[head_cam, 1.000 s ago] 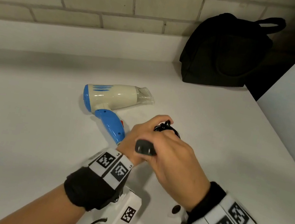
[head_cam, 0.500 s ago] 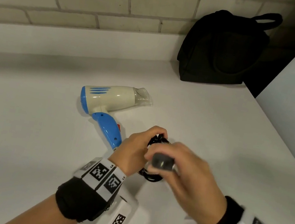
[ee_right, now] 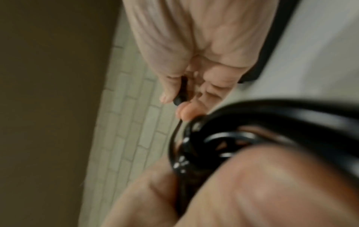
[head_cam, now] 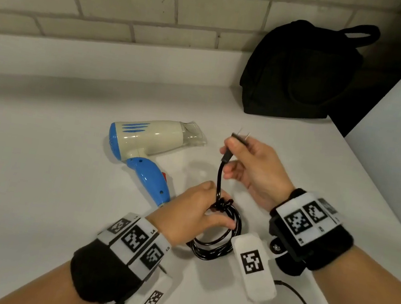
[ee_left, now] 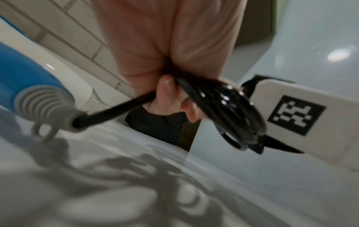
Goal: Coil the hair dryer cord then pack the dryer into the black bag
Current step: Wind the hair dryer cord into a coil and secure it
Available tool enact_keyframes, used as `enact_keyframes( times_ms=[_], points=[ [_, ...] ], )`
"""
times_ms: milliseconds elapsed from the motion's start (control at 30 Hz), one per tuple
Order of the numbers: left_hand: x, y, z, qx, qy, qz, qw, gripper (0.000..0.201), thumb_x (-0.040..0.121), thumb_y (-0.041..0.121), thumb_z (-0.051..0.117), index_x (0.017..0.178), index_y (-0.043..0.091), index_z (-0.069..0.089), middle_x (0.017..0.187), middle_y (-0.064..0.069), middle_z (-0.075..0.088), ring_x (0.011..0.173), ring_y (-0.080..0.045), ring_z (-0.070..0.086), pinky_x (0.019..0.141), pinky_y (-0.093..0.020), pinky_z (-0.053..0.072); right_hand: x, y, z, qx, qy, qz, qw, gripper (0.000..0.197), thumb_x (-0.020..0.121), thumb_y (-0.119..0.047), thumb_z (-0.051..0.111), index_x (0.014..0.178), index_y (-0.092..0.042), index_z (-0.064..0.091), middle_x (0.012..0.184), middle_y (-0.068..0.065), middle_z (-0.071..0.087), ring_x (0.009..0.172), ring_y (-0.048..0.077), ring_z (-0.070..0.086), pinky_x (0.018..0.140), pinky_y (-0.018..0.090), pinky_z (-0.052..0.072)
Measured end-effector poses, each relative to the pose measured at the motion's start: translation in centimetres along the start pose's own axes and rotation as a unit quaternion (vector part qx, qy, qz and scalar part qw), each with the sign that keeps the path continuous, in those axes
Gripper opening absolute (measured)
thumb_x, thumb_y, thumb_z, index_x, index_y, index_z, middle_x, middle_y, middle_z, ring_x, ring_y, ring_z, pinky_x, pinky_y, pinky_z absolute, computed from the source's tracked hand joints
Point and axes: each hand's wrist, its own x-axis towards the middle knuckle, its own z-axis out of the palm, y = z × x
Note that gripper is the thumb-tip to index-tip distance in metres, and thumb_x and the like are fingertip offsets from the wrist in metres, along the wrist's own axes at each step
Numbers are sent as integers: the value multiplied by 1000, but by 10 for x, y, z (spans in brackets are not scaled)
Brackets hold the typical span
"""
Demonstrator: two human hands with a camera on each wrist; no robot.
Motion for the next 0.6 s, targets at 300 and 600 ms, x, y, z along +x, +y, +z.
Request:
enact_keyframes(
  times_ms=[300,600],
  points=[
    [2,1,-2,75,165,-25,983,43,67,33,73,67,24,31,72,13,31,61,-2,35,63,-10,34,-3,53,6,71,-145,245,956,19,86,-1,43,72,-5,54,54,5,53,44,14,51,43,21,42],
    [6,-12,-19,-2,244,-87,966,34,70,29,72,88,24,45,68,13,53,63,-3,53,60,-5,40,-34,45,1,18,-168,249,954,72,68,-67,37,105,-10,60,88,14,68,68,16,67,69,27,55]
  ],
)
